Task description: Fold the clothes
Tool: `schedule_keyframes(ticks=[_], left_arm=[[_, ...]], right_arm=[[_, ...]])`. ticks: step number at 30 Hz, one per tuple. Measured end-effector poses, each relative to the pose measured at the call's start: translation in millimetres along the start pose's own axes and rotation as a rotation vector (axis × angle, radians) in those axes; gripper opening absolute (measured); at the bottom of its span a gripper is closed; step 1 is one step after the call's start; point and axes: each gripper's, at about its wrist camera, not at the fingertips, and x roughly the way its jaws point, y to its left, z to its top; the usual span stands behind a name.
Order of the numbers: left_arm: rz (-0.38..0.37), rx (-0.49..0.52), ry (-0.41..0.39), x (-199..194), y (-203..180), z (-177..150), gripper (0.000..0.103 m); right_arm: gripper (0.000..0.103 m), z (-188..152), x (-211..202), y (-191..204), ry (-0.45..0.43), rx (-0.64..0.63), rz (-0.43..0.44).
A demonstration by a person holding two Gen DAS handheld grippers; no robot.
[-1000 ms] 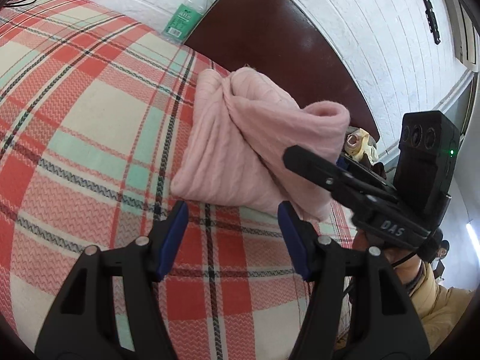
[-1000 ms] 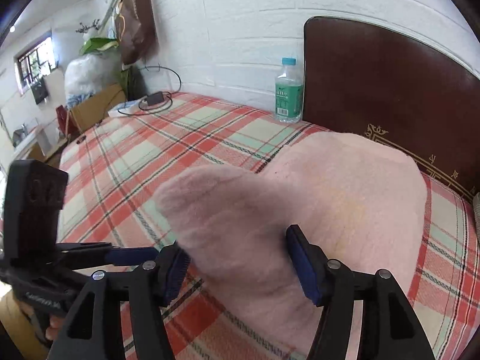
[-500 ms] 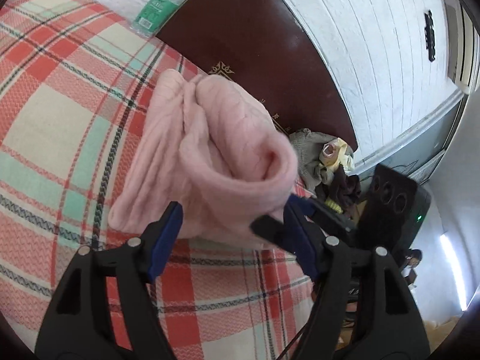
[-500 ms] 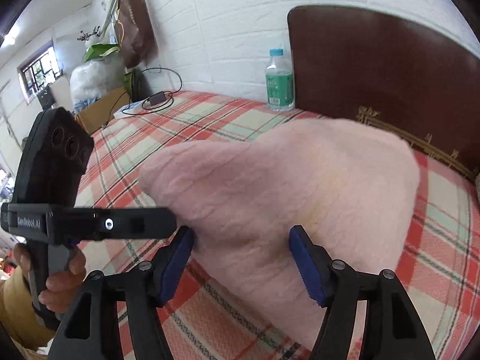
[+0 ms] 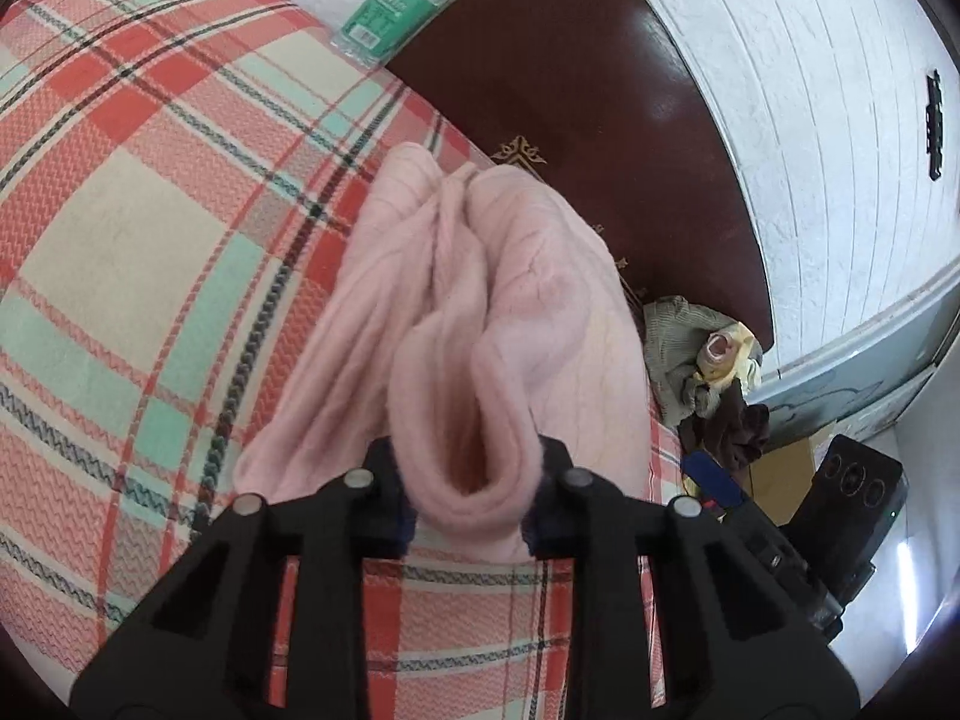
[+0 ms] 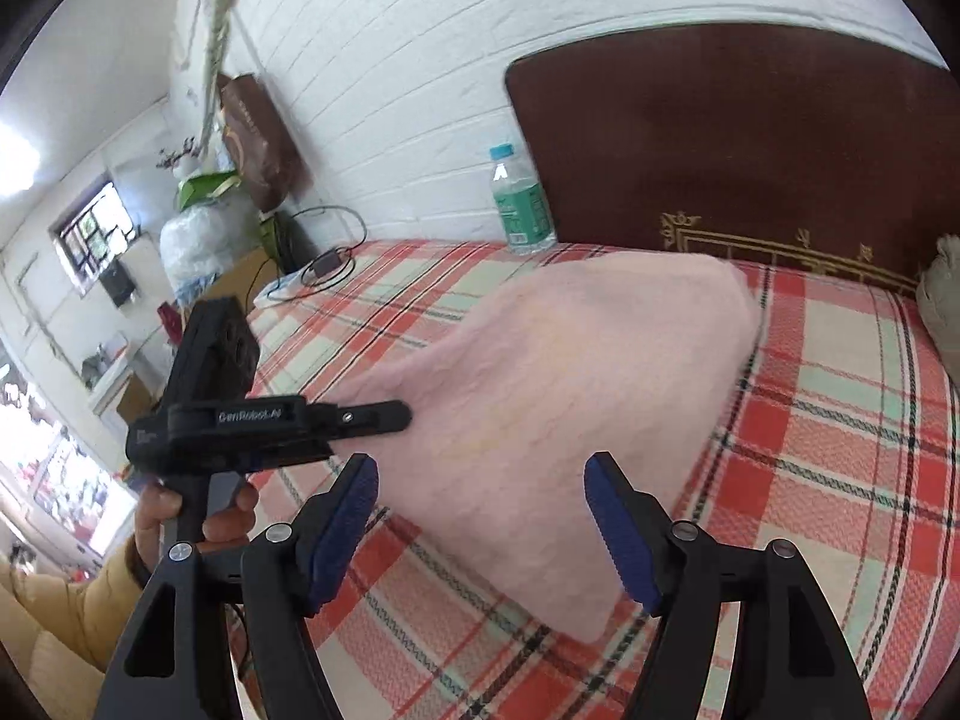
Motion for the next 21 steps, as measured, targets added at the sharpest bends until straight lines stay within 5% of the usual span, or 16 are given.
schedule_keyframes(ticks=[6,13,16,21], left_arm=[[0.009,-0.043,0.000,-11.9,31.0,-11.2,0.025],[0.021,0.031,-0.077,-51.3,16.9,-26.3,0.066],[0.008,0.042,-0.077,-65.2,15.0,-44.1,0.081],[-0.109,-0.027,0.029,-40.5,10.1,-73.9,0.084]], right_arm=[[0.075,0.5,9.9,-60.9,0.021,0.245,0.034],[0.075,7.4,51.0,-102.4,0.050,0.414,0.130],[0.084,14.2,64.7,-114.8,0.038,0.463,0.153],[0.087,18.4,88.6,-134.8,0.067,0.552,0.205]])
